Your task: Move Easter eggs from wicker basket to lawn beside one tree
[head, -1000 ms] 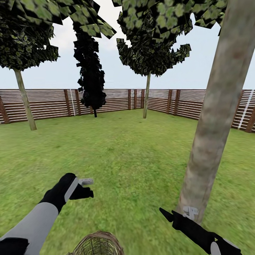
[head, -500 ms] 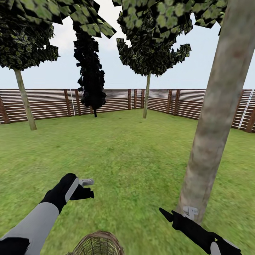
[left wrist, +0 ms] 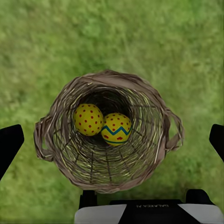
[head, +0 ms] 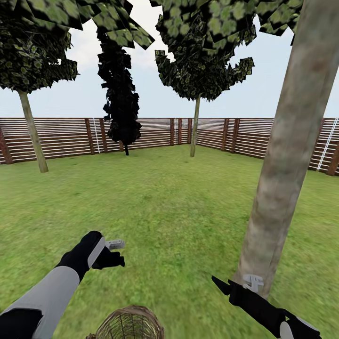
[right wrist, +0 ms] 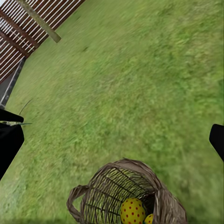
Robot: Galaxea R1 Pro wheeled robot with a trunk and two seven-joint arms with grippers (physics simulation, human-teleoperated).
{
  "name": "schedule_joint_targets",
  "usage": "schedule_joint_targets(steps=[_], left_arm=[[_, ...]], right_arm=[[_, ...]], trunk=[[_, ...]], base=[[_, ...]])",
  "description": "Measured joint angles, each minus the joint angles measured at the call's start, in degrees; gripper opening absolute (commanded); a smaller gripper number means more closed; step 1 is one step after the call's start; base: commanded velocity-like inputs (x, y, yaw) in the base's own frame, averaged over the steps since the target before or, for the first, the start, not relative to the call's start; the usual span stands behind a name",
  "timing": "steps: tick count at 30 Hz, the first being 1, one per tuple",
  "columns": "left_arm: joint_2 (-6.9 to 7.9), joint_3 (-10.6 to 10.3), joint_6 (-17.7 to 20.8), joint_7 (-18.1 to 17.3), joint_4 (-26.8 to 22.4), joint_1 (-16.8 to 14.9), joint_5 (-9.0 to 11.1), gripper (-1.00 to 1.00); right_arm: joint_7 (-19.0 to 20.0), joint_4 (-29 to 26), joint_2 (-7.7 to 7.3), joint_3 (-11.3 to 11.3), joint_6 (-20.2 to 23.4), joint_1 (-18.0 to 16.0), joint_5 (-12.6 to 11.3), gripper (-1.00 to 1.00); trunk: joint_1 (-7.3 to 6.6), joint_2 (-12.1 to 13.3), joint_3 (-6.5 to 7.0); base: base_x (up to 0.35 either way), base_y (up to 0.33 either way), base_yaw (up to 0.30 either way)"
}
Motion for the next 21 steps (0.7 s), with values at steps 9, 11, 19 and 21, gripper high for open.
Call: schedule_joint_targets(steps=[9, 11, 19, 21], left_arm=[[-0.13, 0.01, 0.00, 0.06, 0.22, -0.07, 0.00, 1.00], [-0.52, -0.06, 0.00, 0.14, 0.28, -0.07, 0.02, 1.00], [-0.69, -0.07, 0.00, 0.62, 0.32, -0.08, -0.09, 1.00], [-0.74, -0.07, 0.00, 0.86, 0.33, -0.08, -0.11, 1.00]], right_arm=[[-0.06, 0.00, 0.00, 0.00, 0.00, -0.01, 0.00, 1.00], [-0.06, 0.00, 0.00, 0.00, 0.00, -0.03, 0.00, 1.00], [-0.08, 0.00, 0.00, 0.00, 0.00, 0.00, 0.00, 1.00], [-0.08, 0.00, 0.00, 0.00, 0.00, -0.01, 0.00, 1.00]], trunk=[[1.98, -3.61, -1.62], [2.42, -4.41, -1.98], [4.17, -7.62, -3.42], [4.61, -8.43, -3.77]], base=[[0.000, 0.000, 0.000], [0.000, 0.000, 0.000], [0.000, 0.000, 0.000], [0.000, 0.000, 0.000]])
